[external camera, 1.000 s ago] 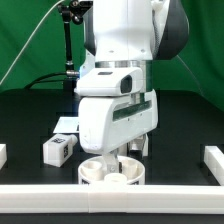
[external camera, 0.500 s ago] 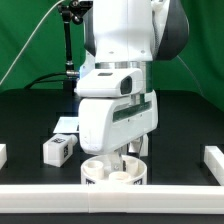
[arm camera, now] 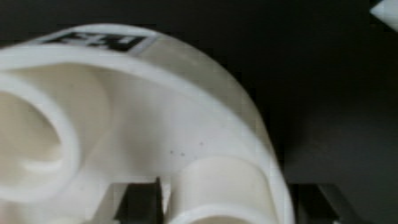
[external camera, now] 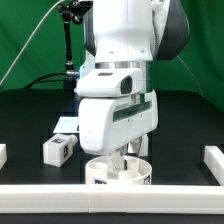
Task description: Assemble stool
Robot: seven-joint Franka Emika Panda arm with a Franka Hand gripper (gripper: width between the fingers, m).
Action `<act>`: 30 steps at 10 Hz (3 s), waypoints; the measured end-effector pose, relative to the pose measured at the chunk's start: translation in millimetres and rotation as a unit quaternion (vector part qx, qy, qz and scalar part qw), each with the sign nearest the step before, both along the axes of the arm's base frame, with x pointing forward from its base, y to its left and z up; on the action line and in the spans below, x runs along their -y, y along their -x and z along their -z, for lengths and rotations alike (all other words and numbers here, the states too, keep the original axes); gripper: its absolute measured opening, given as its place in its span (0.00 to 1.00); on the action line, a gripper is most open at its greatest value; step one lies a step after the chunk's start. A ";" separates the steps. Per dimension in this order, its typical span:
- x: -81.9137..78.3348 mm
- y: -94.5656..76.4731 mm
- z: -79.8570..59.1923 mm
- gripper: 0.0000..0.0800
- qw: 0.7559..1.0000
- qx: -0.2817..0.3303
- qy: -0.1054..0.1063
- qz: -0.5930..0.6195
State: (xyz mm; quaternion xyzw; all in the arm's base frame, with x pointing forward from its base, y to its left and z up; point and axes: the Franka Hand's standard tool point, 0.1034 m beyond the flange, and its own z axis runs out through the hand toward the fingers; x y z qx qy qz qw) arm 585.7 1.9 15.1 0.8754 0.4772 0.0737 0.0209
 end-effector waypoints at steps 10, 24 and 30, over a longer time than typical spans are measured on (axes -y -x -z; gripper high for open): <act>-100.3 -11.0 -0.4 0.39 0.999 -0.014 -0.018 -0.028; -99.7 -6.6 -41.5 0.81 1.000 -0.007 -0.014 -0.009; -51.7 27.9 -46.0 0.81 1.000 0.002 -0.003 0.011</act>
Offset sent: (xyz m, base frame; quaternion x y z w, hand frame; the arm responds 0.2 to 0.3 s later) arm 0.0052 0.0542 0.0040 0.0065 -0.0034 -0.0045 1.0000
